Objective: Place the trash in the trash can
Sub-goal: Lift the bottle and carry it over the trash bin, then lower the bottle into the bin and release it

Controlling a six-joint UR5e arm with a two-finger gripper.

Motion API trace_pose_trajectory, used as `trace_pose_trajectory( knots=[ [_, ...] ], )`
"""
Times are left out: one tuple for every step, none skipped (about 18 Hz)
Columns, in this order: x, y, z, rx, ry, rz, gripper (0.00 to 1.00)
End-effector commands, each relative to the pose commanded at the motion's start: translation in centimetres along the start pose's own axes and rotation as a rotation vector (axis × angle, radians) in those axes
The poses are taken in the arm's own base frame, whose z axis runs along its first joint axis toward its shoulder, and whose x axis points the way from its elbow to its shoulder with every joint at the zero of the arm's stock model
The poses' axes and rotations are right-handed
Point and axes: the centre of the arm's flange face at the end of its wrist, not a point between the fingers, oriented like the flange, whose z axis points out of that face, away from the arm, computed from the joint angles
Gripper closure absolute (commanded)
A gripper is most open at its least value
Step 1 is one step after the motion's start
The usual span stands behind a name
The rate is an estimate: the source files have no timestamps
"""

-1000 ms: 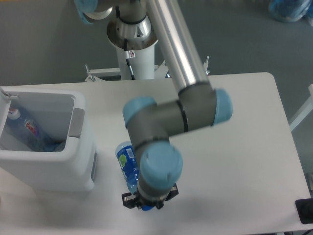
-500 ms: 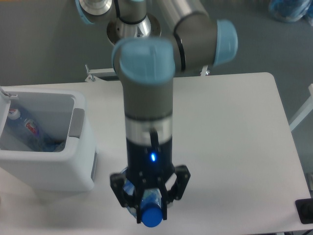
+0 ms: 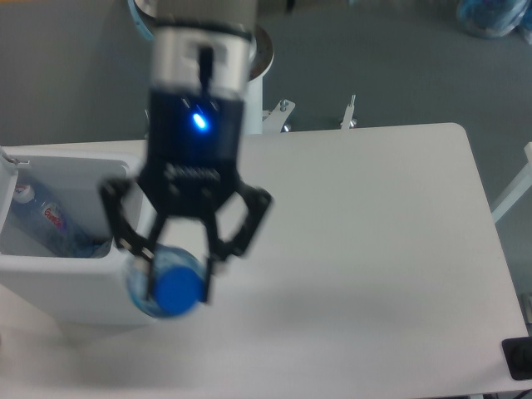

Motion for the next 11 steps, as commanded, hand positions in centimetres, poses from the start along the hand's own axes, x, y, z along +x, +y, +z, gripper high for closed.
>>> trace_pose_trajectory(
  knots=[
    [1.1, 0.8, 0.2, -0.015, 0.014, 0.006, 0.93],
    [2.2, 1.7, 0.4, -0.030, 0.028, 0.011, 0.93],
    [3.3, 2.5, 0.7, -0.045, 0.040, 0.020, 0.93],
    [3.8, 3.1, 0.7, -0.055, 0.047, 0.022, 0.93],
    [3.9, 3.8, 1.1, -0.069, 0.049, 0.019, 0.92],
    [3.8, 4.6, 1.4, -0.084, 0.051, 0.015, 0.92],
    [3.7, 5.2, 1.7, -0.096, 0.051, 0.016, 0.90],
    [3.9, 6.1, 2.4, -0.115, 0.057, 0.020, 0.89],
    [4.5, 6.7, 2.9, -0.129, 0.066, 0.025, 0.88],
    [4.5, 7.1, 3.3, -0.139, 0.065, 0.023, 0.85],
    [4.5, 7.5, 3.3, -0.144, 0.062, 0.025, 0.83]
  ],
)
